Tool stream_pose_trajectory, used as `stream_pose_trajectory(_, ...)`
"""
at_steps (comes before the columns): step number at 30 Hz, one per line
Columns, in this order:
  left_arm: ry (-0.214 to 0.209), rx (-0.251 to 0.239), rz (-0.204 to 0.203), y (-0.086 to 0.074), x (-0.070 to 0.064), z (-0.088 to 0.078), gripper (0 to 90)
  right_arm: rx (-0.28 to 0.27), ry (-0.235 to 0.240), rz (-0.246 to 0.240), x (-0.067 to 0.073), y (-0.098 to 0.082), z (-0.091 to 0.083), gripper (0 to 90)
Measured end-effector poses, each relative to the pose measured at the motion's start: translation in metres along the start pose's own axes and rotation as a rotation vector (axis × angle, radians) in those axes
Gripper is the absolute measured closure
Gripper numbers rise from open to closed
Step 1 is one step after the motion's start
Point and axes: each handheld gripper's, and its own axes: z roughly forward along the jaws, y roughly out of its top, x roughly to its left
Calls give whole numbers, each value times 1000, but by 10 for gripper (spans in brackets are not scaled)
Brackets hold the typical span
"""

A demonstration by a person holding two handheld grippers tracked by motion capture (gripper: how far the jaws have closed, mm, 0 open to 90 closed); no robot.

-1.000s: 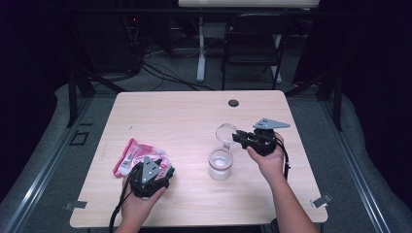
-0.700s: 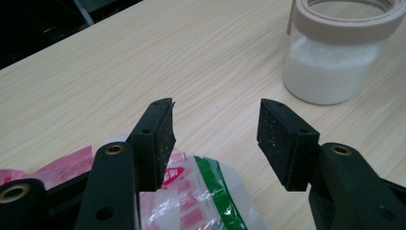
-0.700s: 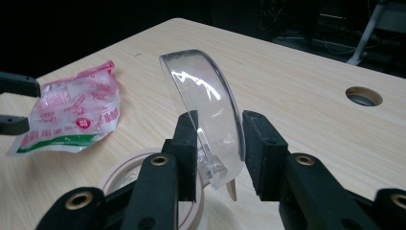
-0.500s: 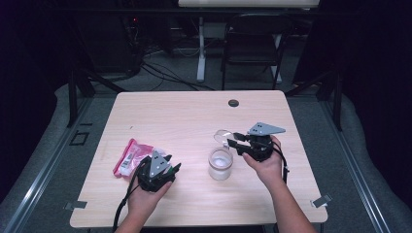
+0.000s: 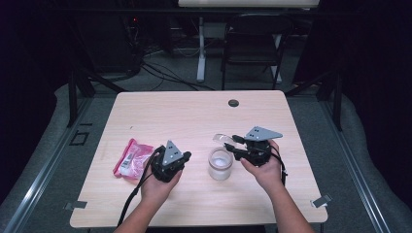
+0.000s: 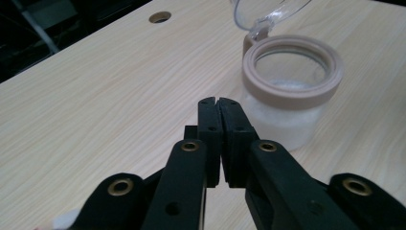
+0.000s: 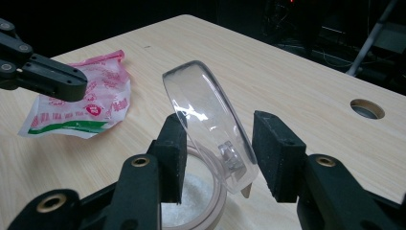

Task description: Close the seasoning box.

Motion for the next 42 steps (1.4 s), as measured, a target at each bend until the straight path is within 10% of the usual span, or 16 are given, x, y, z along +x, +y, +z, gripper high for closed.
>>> stream_pose_trajectory(18, -128, -8, 12, 38, -14, 25, 900, 16, -7, -54, 10, -2, -1, 517)
stream_pose_trajectory(42, -146, 26, 5, 45, -14, 38, 900, -11, 48, -56, 19, 1, -11, 470)
